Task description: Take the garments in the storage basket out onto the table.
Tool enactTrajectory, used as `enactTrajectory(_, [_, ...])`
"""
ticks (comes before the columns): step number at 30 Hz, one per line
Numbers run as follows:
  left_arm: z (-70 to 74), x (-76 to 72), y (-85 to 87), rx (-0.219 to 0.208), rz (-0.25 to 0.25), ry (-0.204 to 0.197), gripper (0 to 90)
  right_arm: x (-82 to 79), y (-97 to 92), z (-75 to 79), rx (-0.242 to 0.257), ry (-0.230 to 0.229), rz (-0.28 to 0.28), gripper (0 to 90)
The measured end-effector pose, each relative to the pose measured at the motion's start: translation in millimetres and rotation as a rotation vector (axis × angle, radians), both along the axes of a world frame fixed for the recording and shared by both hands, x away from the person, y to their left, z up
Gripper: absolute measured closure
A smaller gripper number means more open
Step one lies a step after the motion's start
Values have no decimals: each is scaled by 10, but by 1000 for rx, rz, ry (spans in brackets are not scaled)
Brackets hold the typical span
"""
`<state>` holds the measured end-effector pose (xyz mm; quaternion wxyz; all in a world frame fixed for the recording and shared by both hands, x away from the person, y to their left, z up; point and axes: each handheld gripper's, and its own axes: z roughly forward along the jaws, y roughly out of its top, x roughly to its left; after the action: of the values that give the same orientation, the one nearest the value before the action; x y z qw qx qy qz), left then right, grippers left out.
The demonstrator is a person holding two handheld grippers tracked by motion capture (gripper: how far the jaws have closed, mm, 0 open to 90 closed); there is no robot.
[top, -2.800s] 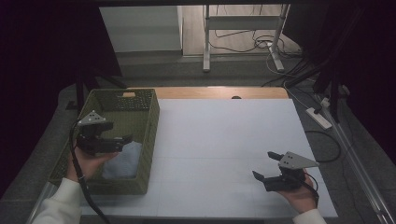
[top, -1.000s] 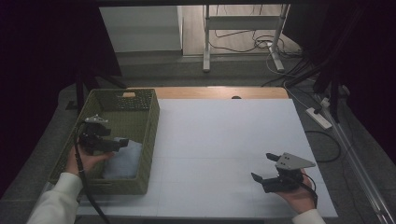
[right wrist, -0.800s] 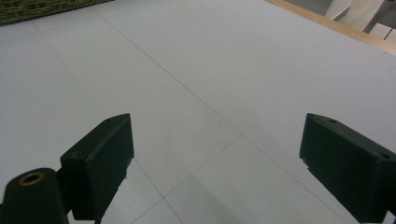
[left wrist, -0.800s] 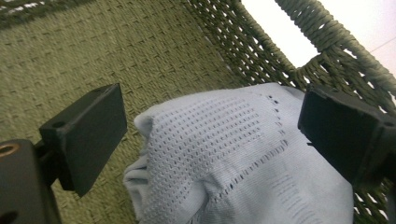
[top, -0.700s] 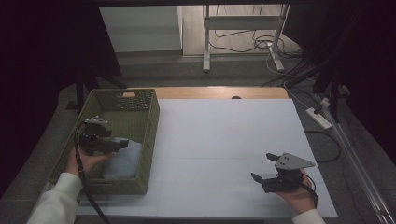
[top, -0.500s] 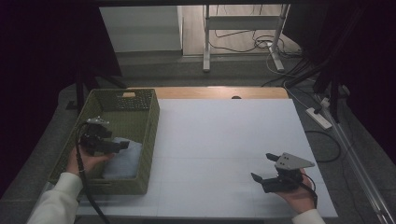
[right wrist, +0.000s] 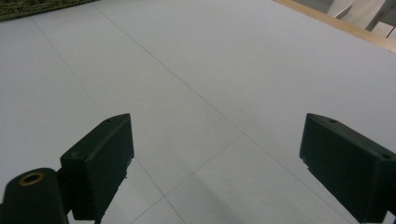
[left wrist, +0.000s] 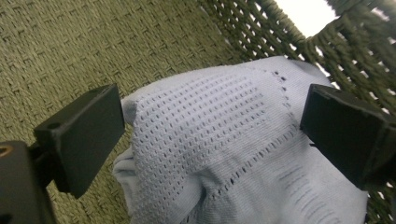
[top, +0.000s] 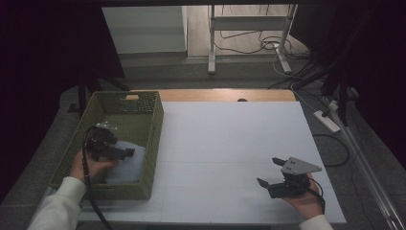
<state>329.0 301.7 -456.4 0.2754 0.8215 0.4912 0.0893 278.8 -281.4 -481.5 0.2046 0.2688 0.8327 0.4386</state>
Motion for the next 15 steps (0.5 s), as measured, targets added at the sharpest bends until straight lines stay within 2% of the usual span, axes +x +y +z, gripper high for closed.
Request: enactTrajectory(15, [-57, 38, 1, -17, 0, 58, 43, -2, 3, -6, -4, 4, 6, 103])
